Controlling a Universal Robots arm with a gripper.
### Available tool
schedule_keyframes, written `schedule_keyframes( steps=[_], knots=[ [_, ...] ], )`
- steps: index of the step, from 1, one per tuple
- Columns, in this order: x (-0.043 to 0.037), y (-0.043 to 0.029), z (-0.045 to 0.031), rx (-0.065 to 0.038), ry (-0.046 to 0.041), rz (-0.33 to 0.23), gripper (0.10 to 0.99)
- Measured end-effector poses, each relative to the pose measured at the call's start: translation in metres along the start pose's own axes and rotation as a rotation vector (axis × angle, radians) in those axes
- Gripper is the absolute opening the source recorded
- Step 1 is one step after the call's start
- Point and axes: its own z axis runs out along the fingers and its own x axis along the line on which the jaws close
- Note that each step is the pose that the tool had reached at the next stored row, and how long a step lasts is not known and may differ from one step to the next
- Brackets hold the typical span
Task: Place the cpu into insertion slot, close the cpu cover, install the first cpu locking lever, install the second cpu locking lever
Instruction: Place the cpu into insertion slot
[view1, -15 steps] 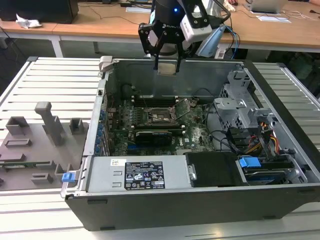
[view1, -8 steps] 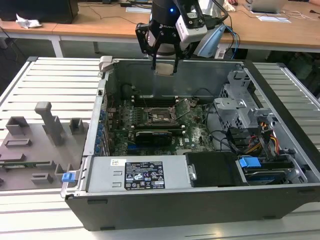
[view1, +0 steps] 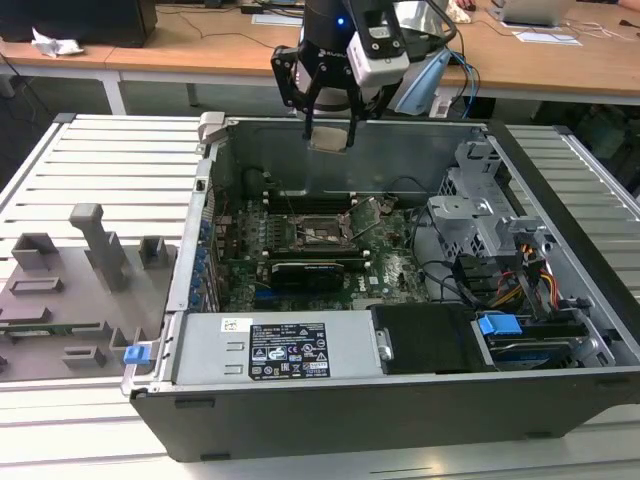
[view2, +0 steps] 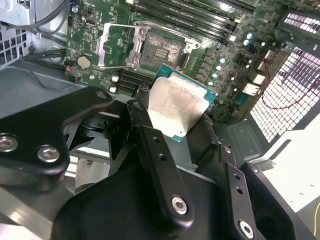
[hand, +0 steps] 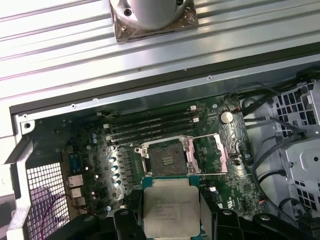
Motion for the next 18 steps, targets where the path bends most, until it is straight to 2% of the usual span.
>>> schedule_keyframes(
  steps=[18],
  knots=[
    [0.0017, -0.0006, 0.0017, -0.002, -0.0081, 0.091, 0.541]
  ],
)
